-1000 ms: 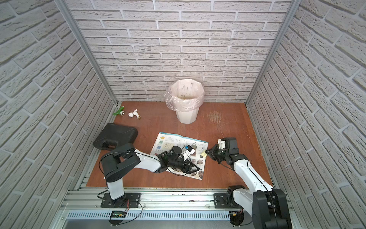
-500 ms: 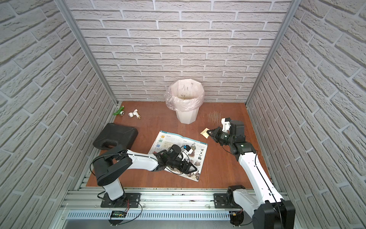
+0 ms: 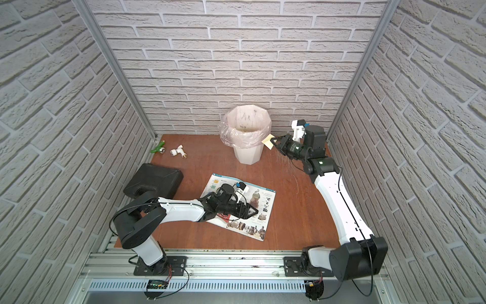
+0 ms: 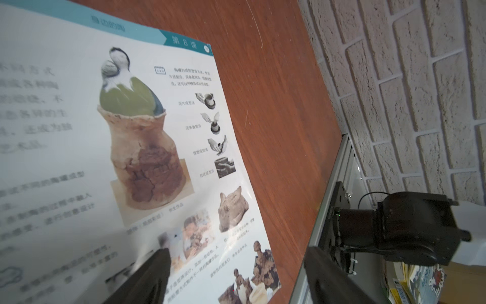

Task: Peel off the used sticky note
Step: Place the note in the trash bin.

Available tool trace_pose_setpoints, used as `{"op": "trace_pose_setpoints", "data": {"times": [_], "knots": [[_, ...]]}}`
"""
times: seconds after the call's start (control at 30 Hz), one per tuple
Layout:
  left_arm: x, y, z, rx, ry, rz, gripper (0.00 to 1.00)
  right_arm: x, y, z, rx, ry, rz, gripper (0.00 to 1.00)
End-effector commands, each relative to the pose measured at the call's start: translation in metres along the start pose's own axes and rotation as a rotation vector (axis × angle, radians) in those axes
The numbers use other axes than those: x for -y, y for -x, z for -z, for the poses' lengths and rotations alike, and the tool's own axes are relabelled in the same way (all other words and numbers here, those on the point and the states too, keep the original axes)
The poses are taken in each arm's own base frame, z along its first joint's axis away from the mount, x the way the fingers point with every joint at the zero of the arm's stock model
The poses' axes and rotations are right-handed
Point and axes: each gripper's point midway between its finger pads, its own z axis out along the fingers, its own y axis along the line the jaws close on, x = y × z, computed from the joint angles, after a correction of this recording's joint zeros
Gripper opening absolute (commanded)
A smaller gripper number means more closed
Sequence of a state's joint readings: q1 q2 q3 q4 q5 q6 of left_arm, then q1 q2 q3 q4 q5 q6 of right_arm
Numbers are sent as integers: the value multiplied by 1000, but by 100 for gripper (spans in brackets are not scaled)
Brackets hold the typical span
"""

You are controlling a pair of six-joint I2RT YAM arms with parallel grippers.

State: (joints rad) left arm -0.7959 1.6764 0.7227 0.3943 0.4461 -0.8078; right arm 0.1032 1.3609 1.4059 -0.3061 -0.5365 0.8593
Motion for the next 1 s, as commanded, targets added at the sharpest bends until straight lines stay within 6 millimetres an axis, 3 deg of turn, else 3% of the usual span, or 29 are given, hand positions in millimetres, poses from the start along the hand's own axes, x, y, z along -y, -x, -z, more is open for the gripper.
{"op": "trace_pose_setpoints", "data": {"times": [0.0, 0.17, 0.33, 0.53, 0.63, 0.8, 0.97], "knots": [[1, 22, 18, 99, -4, -9, 80, -22, 15, -24, 0, 17, 84, 6], [-19, 29, 47, 168, 50, 24, 81, -37, 28, -76, -49, -15, 150, 8], [-39, 32, 80, 227, 117, 57, 81, -34, 31, -122, -82, -70, 192, 9], [-66, 30, 121, 284, 224, 96, 82, -12, 32, -171, -124, -158, 246, 11], [-76, 28, 140, 309, 280, 103, 83, -6, 36, -181, -116, -184, 266, 19], [-101, 17, 169, 330, 401, 166, 85, -5, 38, -182, -103, -187, 282, 46], [-125, 10, 189, 345, 474, 251, 86, -21, 42, -173, -93, -149, 298, 60]]}}
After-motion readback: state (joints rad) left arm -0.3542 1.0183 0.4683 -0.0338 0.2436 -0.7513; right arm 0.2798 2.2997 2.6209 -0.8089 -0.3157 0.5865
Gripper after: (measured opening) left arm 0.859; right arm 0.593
